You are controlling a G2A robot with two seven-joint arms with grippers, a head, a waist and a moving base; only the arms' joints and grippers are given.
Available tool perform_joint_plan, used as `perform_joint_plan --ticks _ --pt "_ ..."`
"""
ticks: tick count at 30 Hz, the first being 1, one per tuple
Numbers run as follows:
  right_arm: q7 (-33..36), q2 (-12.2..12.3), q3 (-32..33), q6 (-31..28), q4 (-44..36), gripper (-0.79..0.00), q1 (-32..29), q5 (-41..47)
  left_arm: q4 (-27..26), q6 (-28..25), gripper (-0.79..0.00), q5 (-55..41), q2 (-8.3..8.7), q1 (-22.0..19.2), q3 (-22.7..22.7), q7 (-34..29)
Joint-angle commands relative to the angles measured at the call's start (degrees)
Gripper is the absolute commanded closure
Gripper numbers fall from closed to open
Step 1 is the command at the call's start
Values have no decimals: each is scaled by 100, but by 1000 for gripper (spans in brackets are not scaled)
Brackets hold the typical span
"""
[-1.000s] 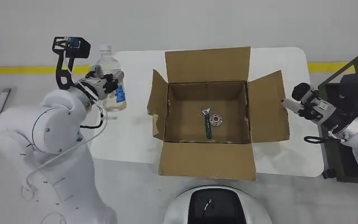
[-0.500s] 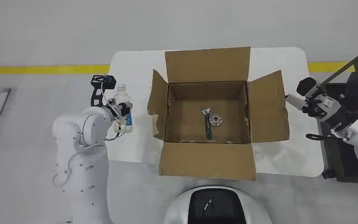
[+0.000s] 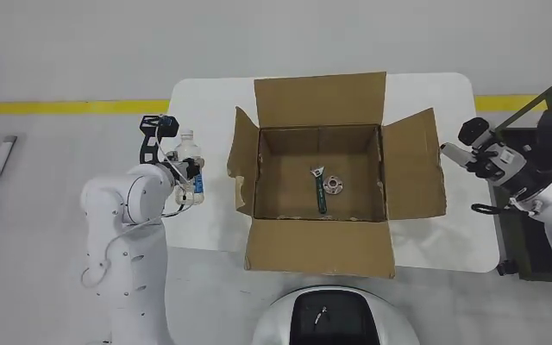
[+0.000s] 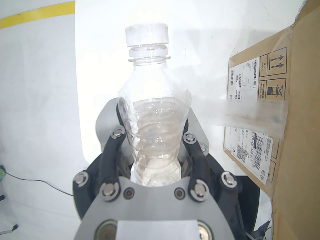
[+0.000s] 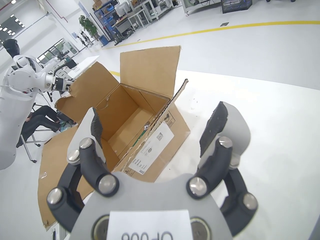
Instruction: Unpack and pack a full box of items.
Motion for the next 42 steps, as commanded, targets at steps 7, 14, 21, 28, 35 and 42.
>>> perform_joint_plan --ticks 7,14,21,28,35,42 --pt "-494 -13 268 -245 7 -194 -147 -185 241 -542 0 491 82 314 184 161" --pt "-559 -17 365 -316 -10 0 -246 -253 494 -560 0 748 107 563 394 380" --pt "-498 -12 400 -389 4 0 -232 -266 689 -497 0 746 87 497 714 484" --pt "-452 -8 429 -432 30 0 -224 -245 894 -480 0 702 84 436 857 521" --pt "-459 -10 414 -538 10 0 -234 -242 1029 -502 -757 628 95 368 907 461" --pt "-445 -10 379 -548 18 -12 -193 -243 966 -490 -785 586 115 304 885 443"
